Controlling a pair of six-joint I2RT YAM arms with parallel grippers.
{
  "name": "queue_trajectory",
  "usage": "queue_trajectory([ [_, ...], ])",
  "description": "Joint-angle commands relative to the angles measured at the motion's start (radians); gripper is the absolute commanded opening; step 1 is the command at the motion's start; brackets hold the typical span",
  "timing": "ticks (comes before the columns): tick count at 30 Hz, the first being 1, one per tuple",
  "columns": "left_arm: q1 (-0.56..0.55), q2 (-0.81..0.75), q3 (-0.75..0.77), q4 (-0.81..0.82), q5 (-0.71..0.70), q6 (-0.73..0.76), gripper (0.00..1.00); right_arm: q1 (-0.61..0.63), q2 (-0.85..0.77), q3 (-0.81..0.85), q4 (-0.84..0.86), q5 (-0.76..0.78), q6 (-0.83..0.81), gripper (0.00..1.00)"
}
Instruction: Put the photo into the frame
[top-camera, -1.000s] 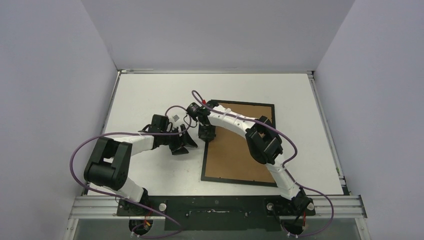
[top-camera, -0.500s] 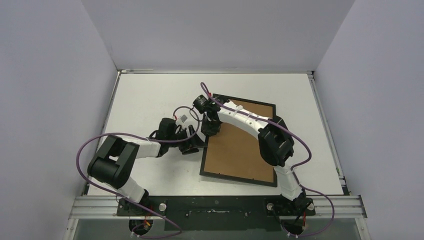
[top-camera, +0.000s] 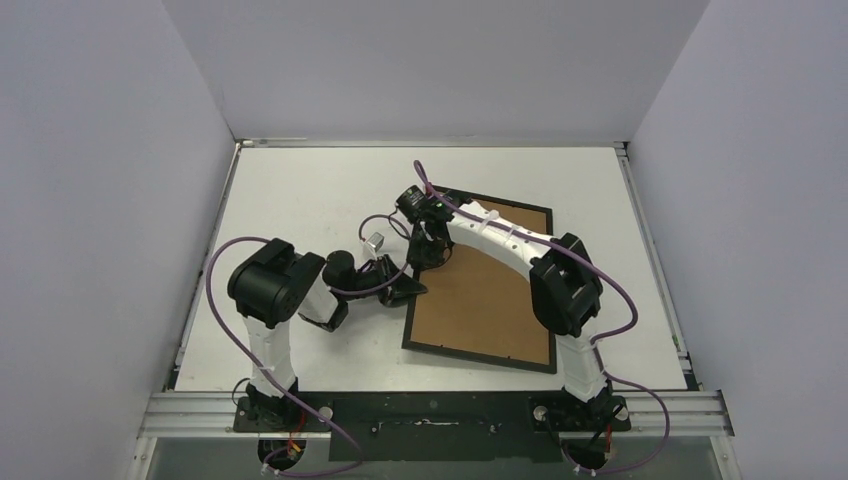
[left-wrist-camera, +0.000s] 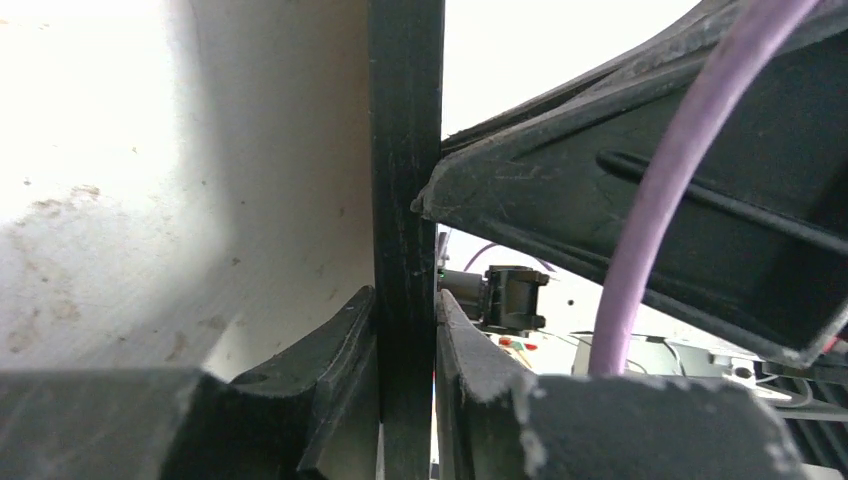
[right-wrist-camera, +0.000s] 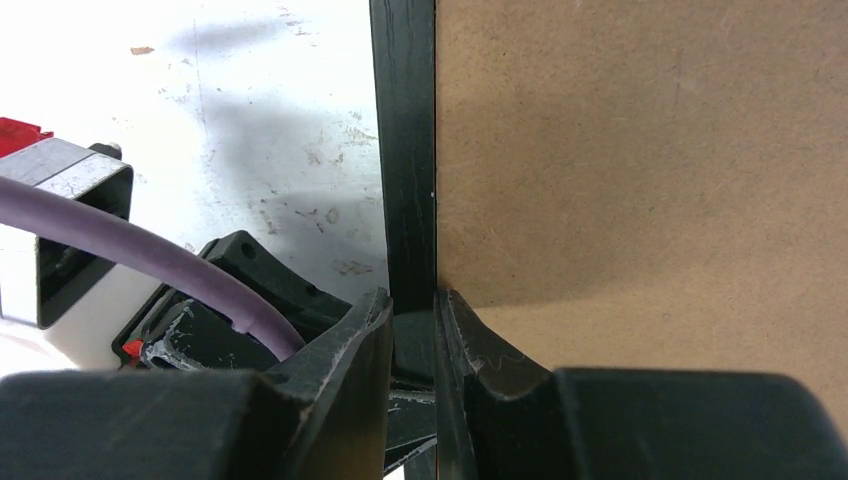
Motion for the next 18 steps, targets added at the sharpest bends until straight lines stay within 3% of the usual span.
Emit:
queue_trajectory([
  [1,-0.003,-0.009,-0.022,0.278,-0.039,-0.141,0.04,-0.016,-0.141,0.019,0.025,0.006,0.008,0.00],
  [3,-0.003,-0.073,-0.009,0.152,-0.045,-0.098,0.00,-0.023,-0.161,0.019,0.006,0.028,0.008,0.09],
  [7,-0.003,-0.248,0.059,-0.231,-0.053,0.065,0.00,-0.051,-0.225,0.012,-0.020,0.075,-0.008,0.50],
  [9,-0.001,-0.352,0.120,-0.469,-0.061,0.178,0.00,-0.071,-0.264,0.010,-0.037,0.094,-0.020,0.63],
  [13,0.013,-0.469,0.311,-0.951,-0.076,0.423,0.00,-0.131,-0.350,0.001,-0.067,0.110,-0.050,0.73],
  [18,0.073,-0.497,0.641,-1.582,-0.121,0.729,0.00,-0.246,-0.508,-0.053,-0.081,0.118,-0.080,0.75],
])
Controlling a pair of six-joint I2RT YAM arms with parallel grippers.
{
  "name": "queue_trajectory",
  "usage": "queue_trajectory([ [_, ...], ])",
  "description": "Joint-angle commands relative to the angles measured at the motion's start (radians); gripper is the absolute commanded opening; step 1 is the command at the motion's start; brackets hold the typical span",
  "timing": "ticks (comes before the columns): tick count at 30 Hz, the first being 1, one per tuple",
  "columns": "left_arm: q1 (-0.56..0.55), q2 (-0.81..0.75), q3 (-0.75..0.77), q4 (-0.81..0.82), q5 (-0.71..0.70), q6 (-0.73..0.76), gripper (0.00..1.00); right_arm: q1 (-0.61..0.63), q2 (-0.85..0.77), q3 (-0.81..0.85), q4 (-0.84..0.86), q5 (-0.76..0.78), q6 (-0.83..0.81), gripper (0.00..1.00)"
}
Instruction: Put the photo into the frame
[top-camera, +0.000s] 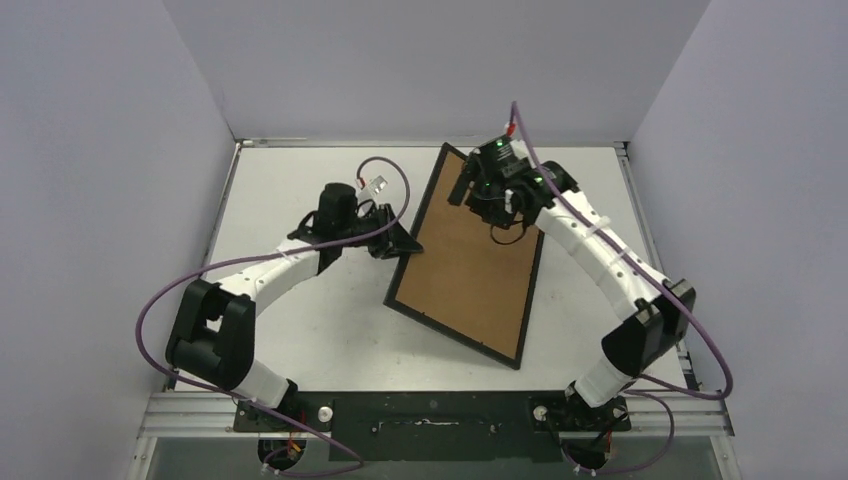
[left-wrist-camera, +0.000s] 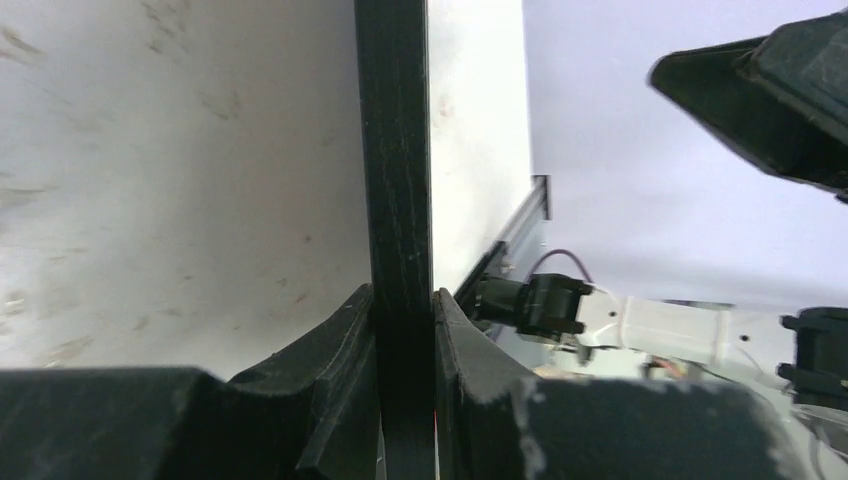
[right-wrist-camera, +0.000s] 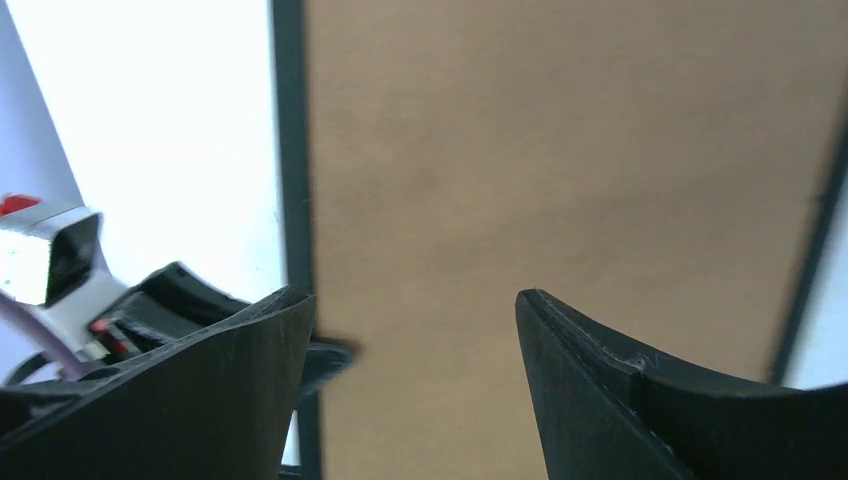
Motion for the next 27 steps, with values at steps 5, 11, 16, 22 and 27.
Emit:
queue_trajectory([
  [5,0.111,0.016,0.587,-0.978,-0.172,0.572,0.00,-0.194,-0.238,-0.095,-0.071,0.023,-0.084,0.75],
  [11,0.145,0.141,0.947,-1.258,-0.338,0.756,0.00,-0.303,-0.325,-0.186,-0.112,-0.011,-0.140,0.75],
  [16,0.136,0.257,1.238,-1.410,-0.453,0.860,0.00,-0.377,-0.353,-0.244,-0.122,-0.058,-0.172,0.74],
  [22,0.126,0.308,1.453,-1.500,-0.544,0.964,0.00,-0.429,-0.351,-0.280,-0.120,-0.070,-0.196,0.74],
  [27,0.070,0.305,1.540,-1.497,-0.645,1.023,0.00,-0.444,-0.350,-0.316,-0.109,-0.116,-0.201,0.73],
])
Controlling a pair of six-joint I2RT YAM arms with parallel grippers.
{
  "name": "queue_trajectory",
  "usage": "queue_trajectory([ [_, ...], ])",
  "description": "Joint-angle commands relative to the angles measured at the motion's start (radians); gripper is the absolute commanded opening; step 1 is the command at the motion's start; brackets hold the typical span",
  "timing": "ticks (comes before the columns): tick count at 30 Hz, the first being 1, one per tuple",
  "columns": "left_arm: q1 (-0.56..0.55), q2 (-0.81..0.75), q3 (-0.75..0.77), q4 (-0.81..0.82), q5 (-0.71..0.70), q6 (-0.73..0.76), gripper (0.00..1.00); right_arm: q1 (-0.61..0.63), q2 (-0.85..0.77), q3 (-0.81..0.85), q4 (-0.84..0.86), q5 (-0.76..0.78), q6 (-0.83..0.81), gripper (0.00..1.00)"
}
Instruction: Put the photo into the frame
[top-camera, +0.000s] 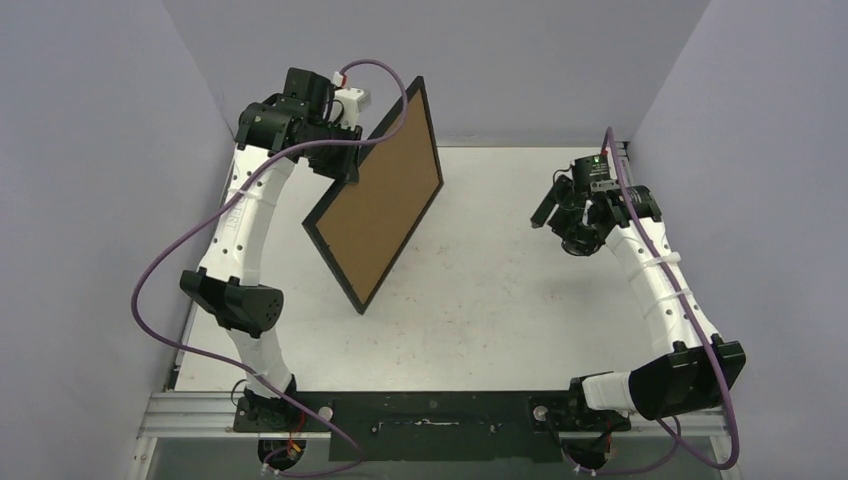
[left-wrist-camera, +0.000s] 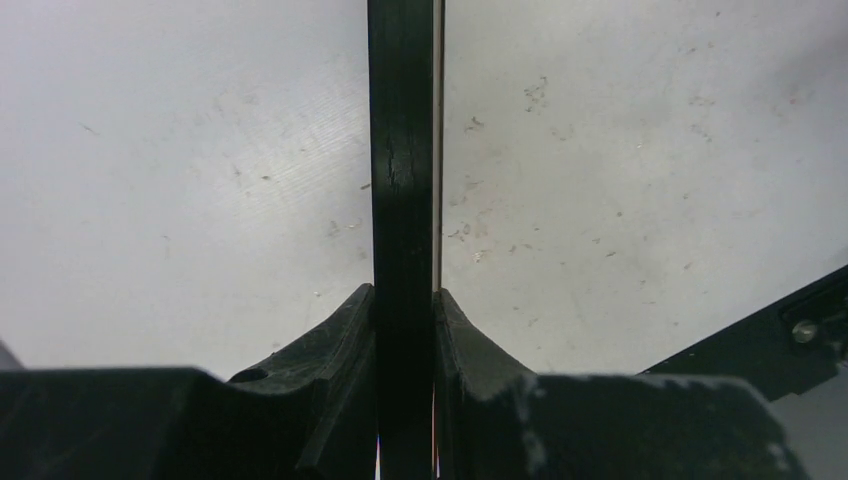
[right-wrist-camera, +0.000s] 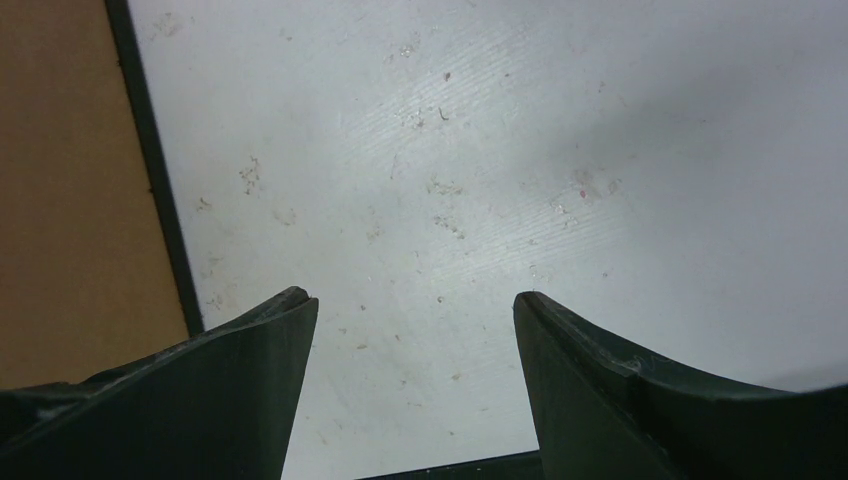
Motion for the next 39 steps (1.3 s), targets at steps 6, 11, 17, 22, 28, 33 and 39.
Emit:
queue_trajectory([
  [6,-0.175,-0.041,0.135,0.047,-0.314,0.190,0.00,-0.016,-0.036,-0.032,0.035,-0.077,-0.001,0.75],
  [11,-0.336,-0.067,0.040,0.122,-0.534,0.266,0.00,-0.017,-0.040,-0.030,0.104,-0.172,0.038,0.82],
  [17,-0.531,-0.189,-0.347,0.389,-0.737,0.261,0.00,-0.021,-0.069,-0.038,0.124,-0.151,0.073,0.84],
  [22,-0.679,-0.272,-0.571,0.549,-0.867,0.224,0.00,-0.048,-0.087,-0.037,0.048,0.013,0.049,0.84],
  [28,-0.789,-0.232,-0.674,0.589,-0.931,0.169,0.00,-0.127,-0.119,-0.087,-0.009,0.161,-0.001,0.83],
  [33,-0.836,-0.135,-0.739,0.585,-0.923,0.138,0.00,-0.165,-0.157,-0.114,-0.046,0.346,-0.030,0.83],
  [39,-0.877,-0.007,-0.763,0.634,-0.913,0.112,0.04,-0.166,-0.191,-0.168,-0.051,0.397,-0.033,0.82],
])
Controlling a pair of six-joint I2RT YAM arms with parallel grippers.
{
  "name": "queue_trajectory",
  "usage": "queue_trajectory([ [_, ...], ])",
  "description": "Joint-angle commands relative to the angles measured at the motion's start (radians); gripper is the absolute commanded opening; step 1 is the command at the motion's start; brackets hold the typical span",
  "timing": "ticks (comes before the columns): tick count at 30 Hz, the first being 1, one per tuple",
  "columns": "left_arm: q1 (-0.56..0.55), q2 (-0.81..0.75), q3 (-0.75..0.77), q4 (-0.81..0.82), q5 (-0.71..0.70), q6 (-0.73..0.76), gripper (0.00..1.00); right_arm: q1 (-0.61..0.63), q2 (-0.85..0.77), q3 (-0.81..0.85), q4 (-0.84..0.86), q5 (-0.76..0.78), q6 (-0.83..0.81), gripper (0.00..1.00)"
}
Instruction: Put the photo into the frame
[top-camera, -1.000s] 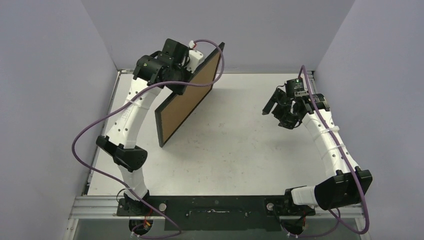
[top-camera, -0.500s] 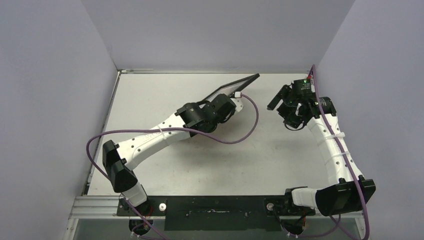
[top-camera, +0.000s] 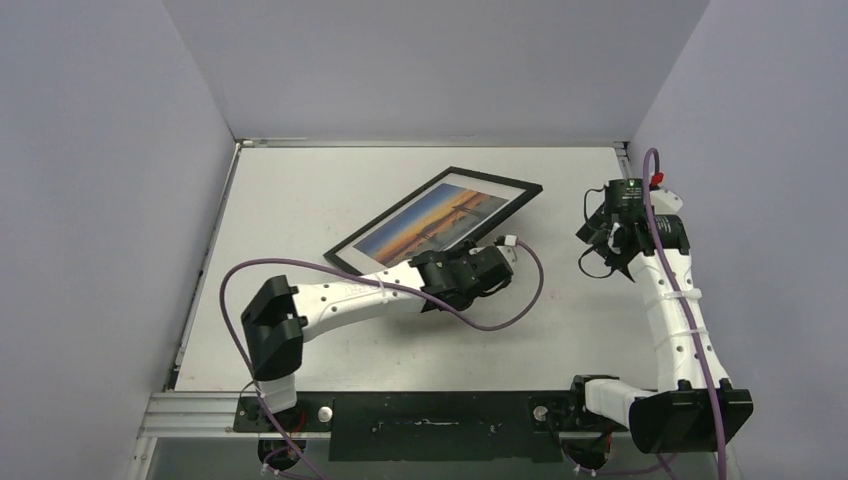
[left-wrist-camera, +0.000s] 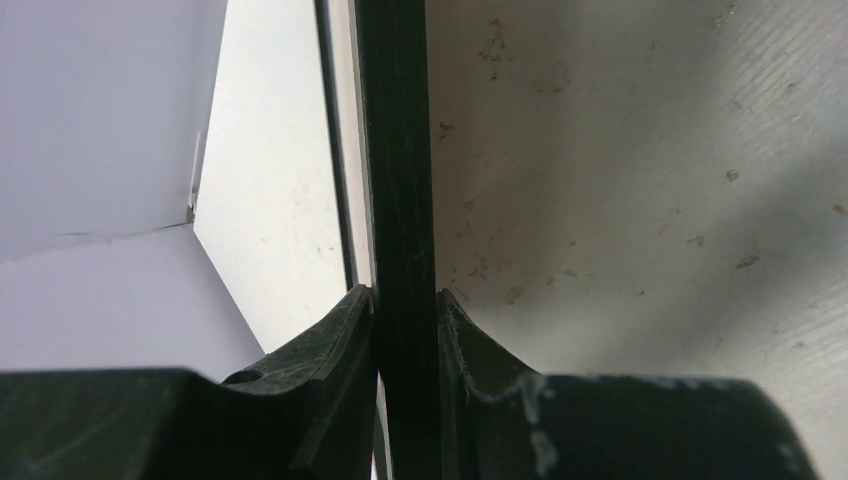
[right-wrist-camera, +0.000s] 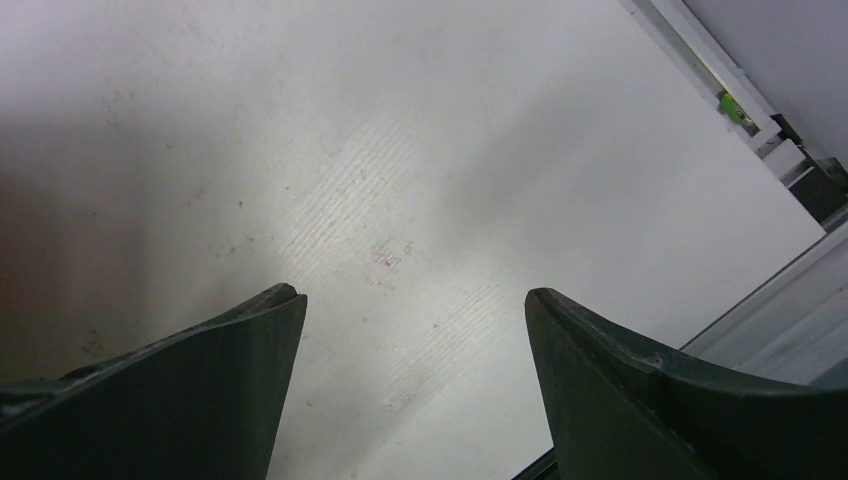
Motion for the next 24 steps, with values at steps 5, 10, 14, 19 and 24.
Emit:
queue_trajectory([
  [5,-0.023,0.236,-0.002,0.096,0.011,-0.085,0.07,-0.004,-0.057,-0.081,-0.002,0.089,-0.008,0.82],
  [10,-0.026,0.334,0.003,0.131,-0.024,-0.090,0.16,-0.005,-0.051,-0.121,0.004,0.093,-0.006,0.82],
  [14,-0.028,0.355,-0.023,0.165,0.008,-0.087,0.31,-0.005,-0.050,-0.141,0.014,0.086,-0.005,0.81],
  [19,-0.038,0.308,-0.079,0.222,0.138,-0.081,0.54,-0.008,-0.044,-0.139,0.021,0.090,-0.005,0.81],
  [24,-0.039,0.213,-0.125,0.238,0.293,-0.131,0.67,-0.008,-0.017,-0.148,0.061,0.057,-0.025,0.82],
])
